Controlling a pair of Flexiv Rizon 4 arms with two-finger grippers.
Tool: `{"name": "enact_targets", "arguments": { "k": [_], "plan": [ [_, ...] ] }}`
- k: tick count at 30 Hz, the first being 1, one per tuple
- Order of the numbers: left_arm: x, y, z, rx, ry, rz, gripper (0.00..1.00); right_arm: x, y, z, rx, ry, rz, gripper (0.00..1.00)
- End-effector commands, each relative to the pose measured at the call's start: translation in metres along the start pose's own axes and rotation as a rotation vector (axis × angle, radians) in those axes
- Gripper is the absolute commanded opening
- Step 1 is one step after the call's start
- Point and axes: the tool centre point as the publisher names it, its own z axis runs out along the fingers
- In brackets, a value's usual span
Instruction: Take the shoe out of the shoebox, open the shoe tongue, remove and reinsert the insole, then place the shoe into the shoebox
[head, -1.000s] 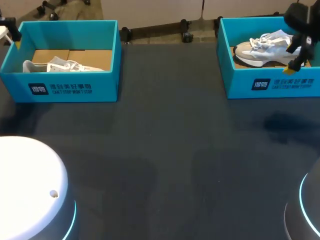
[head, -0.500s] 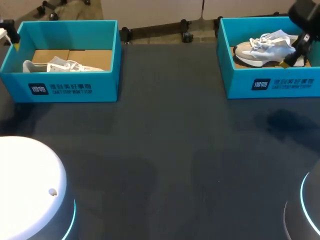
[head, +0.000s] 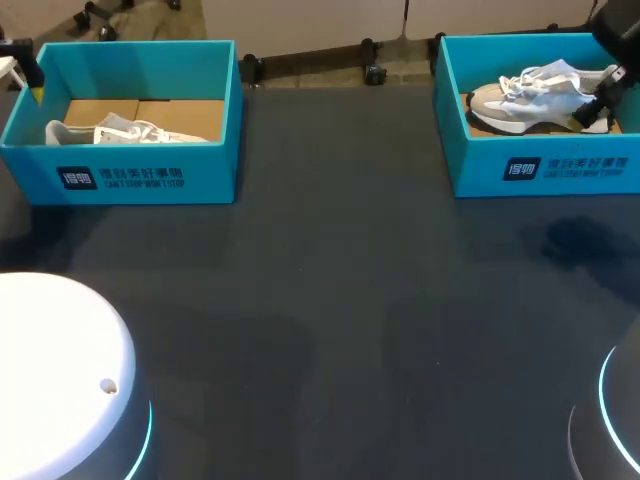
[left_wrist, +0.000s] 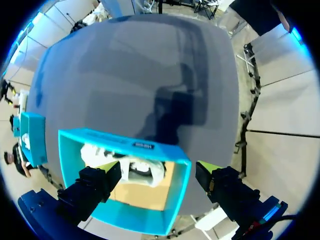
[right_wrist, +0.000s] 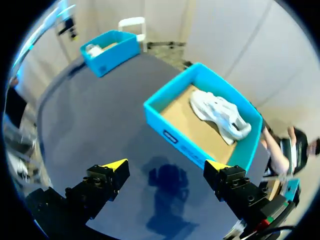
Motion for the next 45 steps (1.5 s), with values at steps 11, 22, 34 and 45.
{"name": "enact_targets", "arguments": {
  "k": [11,22,34,45],
  "plan": [
    [0.003,-0.018,-0.004,-0.016,-0.005,0.000,1.00,-0.058,0.037,0.013,0.094,-0.184,0.522,1.00],
    [0.003,-0.018,-0.004,-0.016,-0.005,0.000,1.00,-0.111,0.063,0.040,0.039,-0.218,0.679,1.00],
    [0.003,-0.018,-0.004,-0.016,-0.005,0.000,1.00,-0.165,0.078,0.063,0.125,-0.222,0.685,1.00],
    [0.003,-0.018,-0.004,-0.016,-0.005,0.000,1.00,-0.214,0.073,0.097,0.191,-0.233,0.724,1.00]
  ]
}}
